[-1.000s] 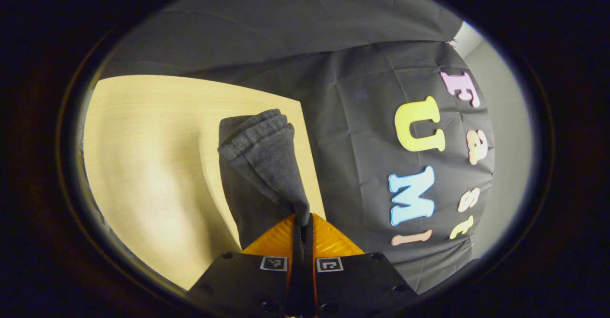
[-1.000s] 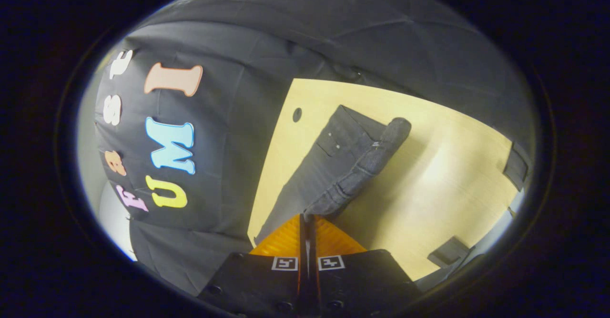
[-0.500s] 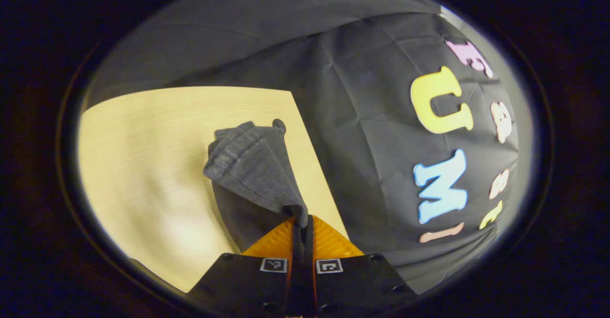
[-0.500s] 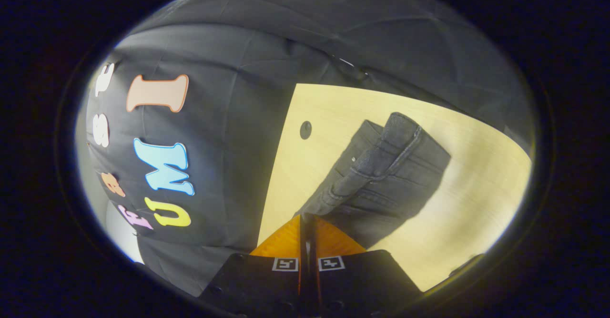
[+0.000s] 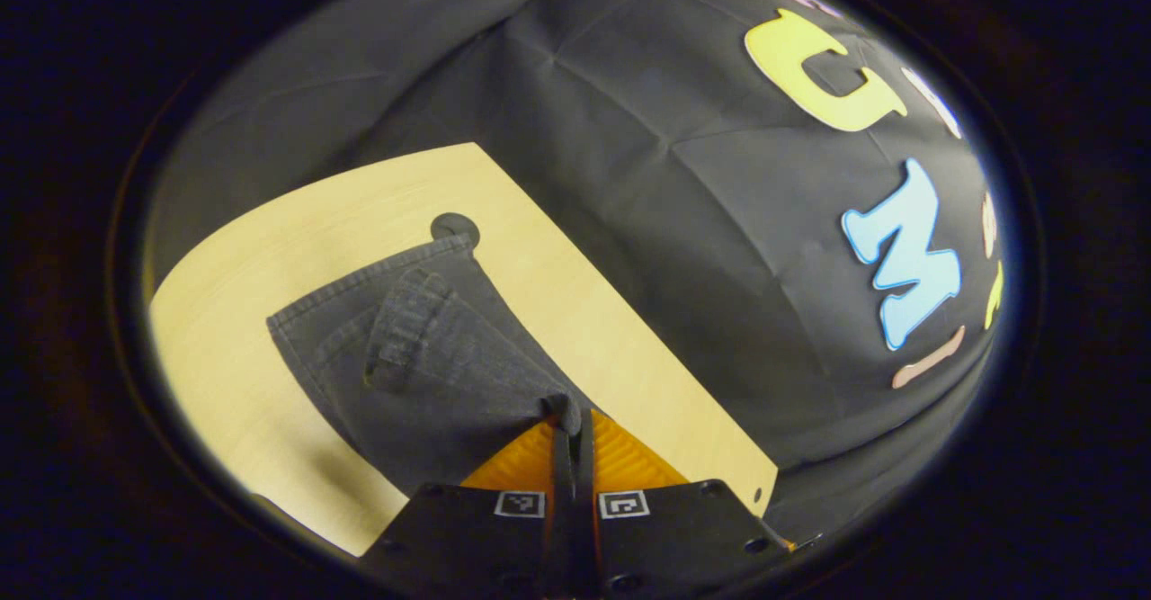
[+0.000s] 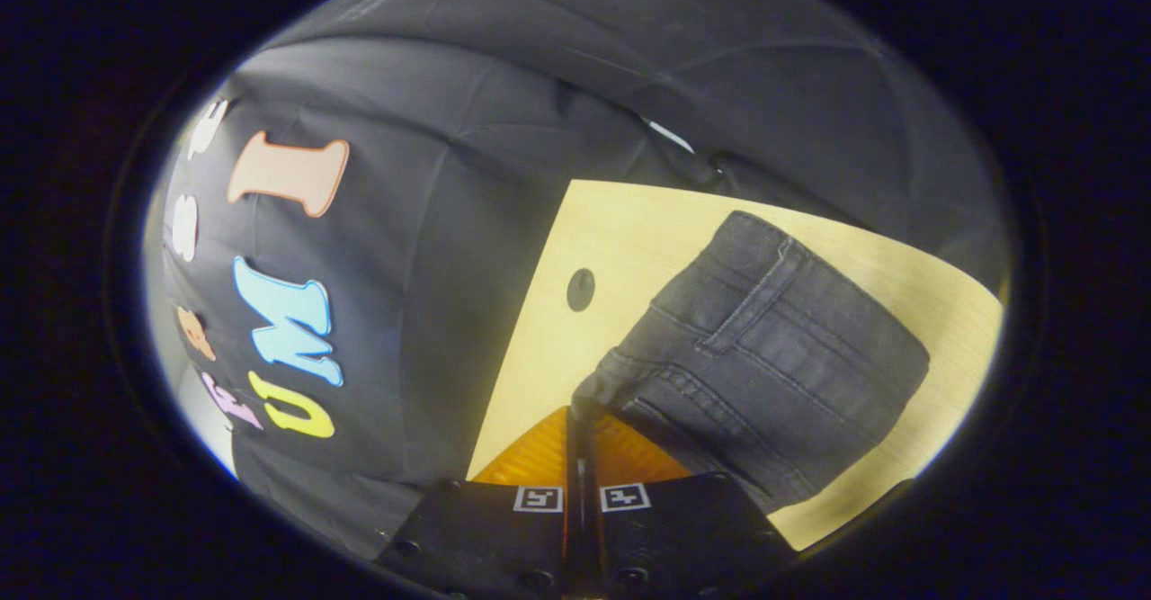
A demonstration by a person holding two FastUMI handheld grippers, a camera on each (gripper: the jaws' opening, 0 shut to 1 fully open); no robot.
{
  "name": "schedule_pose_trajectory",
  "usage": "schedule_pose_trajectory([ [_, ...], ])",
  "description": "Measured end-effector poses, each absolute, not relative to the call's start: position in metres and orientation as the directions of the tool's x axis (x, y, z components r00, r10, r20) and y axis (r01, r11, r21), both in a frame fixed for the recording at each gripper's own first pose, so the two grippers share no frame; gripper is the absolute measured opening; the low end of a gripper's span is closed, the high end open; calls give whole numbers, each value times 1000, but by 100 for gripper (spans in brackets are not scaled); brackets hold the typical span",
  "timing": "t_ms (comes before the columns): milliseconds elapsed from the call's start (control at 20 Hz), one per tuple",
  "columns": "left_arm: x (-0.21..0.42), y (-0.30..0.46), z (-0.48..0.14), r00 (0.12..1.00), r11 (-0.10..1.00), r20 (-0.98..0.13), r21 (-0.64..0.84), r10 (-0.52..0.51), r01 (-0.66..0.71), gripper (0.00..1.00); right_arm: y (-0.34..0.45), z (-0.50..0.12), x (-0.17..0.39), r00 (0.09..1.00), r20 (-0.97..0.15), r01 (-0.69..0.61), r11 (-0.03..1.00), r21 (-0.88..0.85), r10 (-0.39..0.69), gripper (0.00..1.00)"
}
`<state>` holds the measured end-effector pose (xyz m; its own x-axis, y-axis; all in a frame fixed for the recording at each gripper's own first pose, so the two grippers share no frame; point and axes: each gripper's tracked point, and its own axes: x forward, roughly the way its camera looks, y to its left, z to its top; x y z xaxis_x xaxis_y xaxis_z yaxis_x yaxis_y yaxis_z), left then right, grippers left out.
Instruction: Grasp the waist and the cuffs of the jeans and fold them to make the two legs overlap; first hold the waist and fold one-third of the jeans toward the cuffs, then hold the cuffs and fold the remaining one-third in the same direction to finish folding.
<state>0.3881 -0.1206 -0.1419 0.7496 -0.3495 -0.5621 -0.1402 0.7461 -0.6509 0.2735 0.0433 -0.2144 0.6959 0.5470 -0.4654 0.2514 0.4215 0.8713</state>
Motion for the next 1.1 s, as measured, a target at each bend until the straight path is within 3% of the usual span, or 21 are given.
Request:
schedule_pose_trajectory([
  [150,412,-110,-153,764,689,-549,-697,-338,-196,8,49,-239,284,694,-505,279,454,846,514,1],
  [300,407,-115,-172,737,716,-586,-668,-338,-202,8,50,-252,286,693,-548,282,524,804,468,4],
  [350,406,-116,-175,727,739,-598,-646,-337,-189,13,49,-251,287,705,-552,280,540,794,445,8],
  [400,405,-117,-175,724,762,-605,-624,-332,-172,16,39,-245,287,717,-556,276,561,780,420,18],
  [450,404,-116,-170,731,801,-606,-582,-313,-139,34,33,-247,282,725,-558,269,579,769,405,16],
  [600,403,-108,-150,764,901,-601,-429,-232,-63,89,20,-234,262,725,-583,247,653,716,365,57],
  [650,401,-106,-140,780,929,-590,-368,-209,-29,85,18,-231,256,731,-585,234,675,699,352,72],
  [700,398,-107,-129,796,948,-572,-318,-197,7,97,15,-227,249,735,-587,220,701,679,338,67],
  [750,396,-108,-115,819,959,-542,-281,-190,37,97,15,-223,241,741,-591,212,723,657,319,80],
  [800,394,-114,-98,842,964,-505,-257,-189,62,97,13,-220,235,747,-595,208,747,632,295,84],
  [950,380,-121,-61,903,971,-383,-206,-195,122,97,5,-216,212,768,-600,232,774,589,226,88],
  [1050,368,-120,-47,934,977,-303,-153,-192,151,100,3,-218,198,773,-601,268,753,601,204,93],
  [1100,362,-119,-46,941,979,-278,-124,-193,164,97,1,-220,191,770,-606,293,736,611,197,94],
])
